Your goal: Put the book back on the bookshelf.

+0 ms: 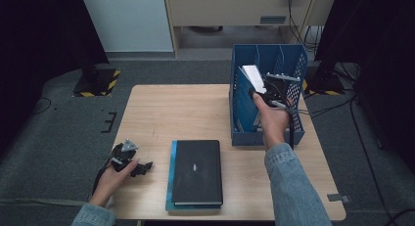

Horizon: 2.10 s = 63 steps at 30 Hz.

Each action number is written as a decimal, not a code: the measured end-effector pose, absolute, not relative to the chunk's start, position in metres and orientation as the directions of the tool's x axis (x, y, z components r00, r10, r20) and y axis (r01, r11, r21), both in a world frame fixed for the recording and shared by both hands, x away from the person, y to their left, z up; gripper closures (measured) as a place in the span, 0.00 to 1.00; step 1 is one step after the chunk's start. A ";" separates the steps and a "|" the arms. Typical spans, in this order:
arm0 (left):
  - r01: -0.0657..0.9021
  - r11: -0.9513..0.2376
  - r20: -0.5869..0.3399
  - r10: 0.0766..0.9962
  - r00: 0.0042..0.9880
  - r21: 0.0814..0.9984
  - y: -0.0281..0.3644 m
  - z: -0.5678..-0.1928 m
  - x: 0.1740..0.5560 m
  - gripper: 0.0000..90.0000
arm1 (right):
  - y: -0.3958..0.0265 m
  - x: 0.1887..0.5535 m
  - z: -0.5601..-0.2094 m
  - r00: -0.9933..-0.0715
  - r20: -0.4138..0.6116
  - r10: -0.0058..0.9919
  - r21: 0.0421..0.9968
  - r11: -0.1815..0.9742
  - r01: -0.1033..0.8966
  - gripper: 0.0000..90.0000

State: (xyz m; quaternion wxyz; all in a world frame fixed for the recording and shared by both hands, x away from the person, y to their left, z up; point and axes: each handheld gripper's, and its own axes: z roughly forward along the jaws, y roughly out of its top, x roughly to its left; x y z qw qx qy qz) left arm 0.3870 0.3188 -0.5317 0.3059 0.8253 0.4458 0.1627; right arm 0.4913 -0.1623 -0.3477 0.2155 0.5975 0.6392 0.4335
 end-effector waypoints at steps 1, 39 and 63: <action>0.636 -0.416 -0.004 0.835 0.550 0.650 0.319 -0.532 0.387 0.00 | -0.162 0.492 -0.347 -0.194 0.242 0.951 0.809 -0.087 0.582 0.60; 0.634 -0.413 -0.003 0.837 0.547 0.654 0.318 -0.532 0.387 0.00 | -0.152 0.512 -0.333 -0.201 0.209 0.957 0.780 -0.039 0.625 0.66; 0.634 -0.415 -0.004 0.835 0.550 0.653 0.319 -0.532 0.388 0.00 | -0.143 0.543 -0.322 -0.158 0.186 0.970 0.805 -0.058 0.591 0.67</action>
